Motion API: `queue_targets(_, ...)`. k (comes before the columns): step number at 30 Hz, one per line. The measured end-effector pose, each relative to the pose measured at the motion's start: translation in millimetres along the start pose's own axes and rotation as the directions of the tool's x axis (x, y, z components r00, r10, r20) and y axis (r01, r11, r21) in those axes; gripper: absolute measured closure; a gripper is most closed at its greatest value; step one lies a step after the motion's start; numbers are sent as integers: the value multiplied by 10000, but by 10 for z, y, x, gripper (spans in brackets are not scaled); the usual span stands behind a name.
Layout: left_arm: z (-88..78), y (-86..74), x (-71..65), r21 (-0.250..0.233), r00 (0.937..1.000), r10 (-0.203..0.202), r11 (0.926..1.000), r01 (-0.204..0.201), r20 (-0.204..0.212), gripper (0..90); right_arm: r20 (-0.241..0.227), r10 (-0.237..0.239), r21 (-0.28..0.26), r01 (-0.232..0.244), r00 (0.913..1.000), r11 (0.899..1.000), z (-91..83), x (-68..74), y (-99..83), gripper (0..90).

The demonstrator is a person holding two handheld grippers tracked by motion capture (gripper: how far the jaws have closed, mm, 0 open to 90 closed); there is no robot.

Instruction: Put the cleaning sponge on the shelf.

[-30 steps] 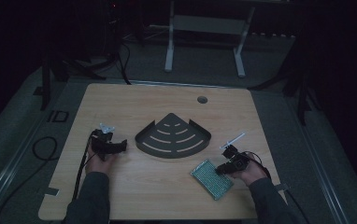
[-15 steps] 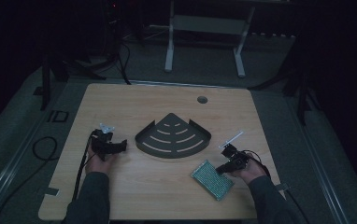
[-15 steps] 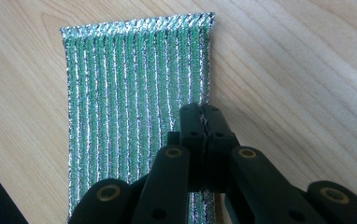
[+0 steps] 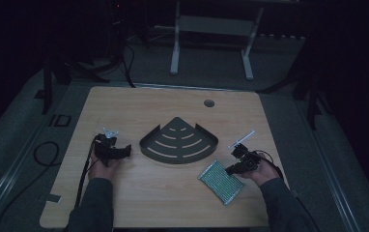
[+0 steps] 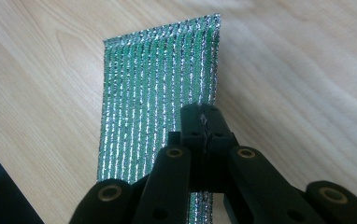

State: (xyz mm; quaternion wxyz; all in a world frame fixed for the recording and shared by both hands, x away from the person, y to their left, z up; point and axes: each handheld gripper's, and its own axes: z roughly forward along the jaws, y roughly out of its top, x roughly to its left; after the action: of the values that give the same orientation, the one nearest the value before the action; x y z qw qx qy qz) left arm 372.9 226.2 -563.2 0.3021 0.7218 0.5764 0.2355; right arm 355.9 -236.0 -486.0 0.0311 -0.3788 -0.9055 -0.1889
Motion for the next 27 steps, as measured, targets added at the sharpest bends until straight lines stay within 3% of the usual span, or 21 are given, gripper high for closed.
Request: queue_targets(27,1,1,-1,0,10000,1,10000,-1,3,142,430,-93,-606,119,9990,9981,-363,-106,217,894)
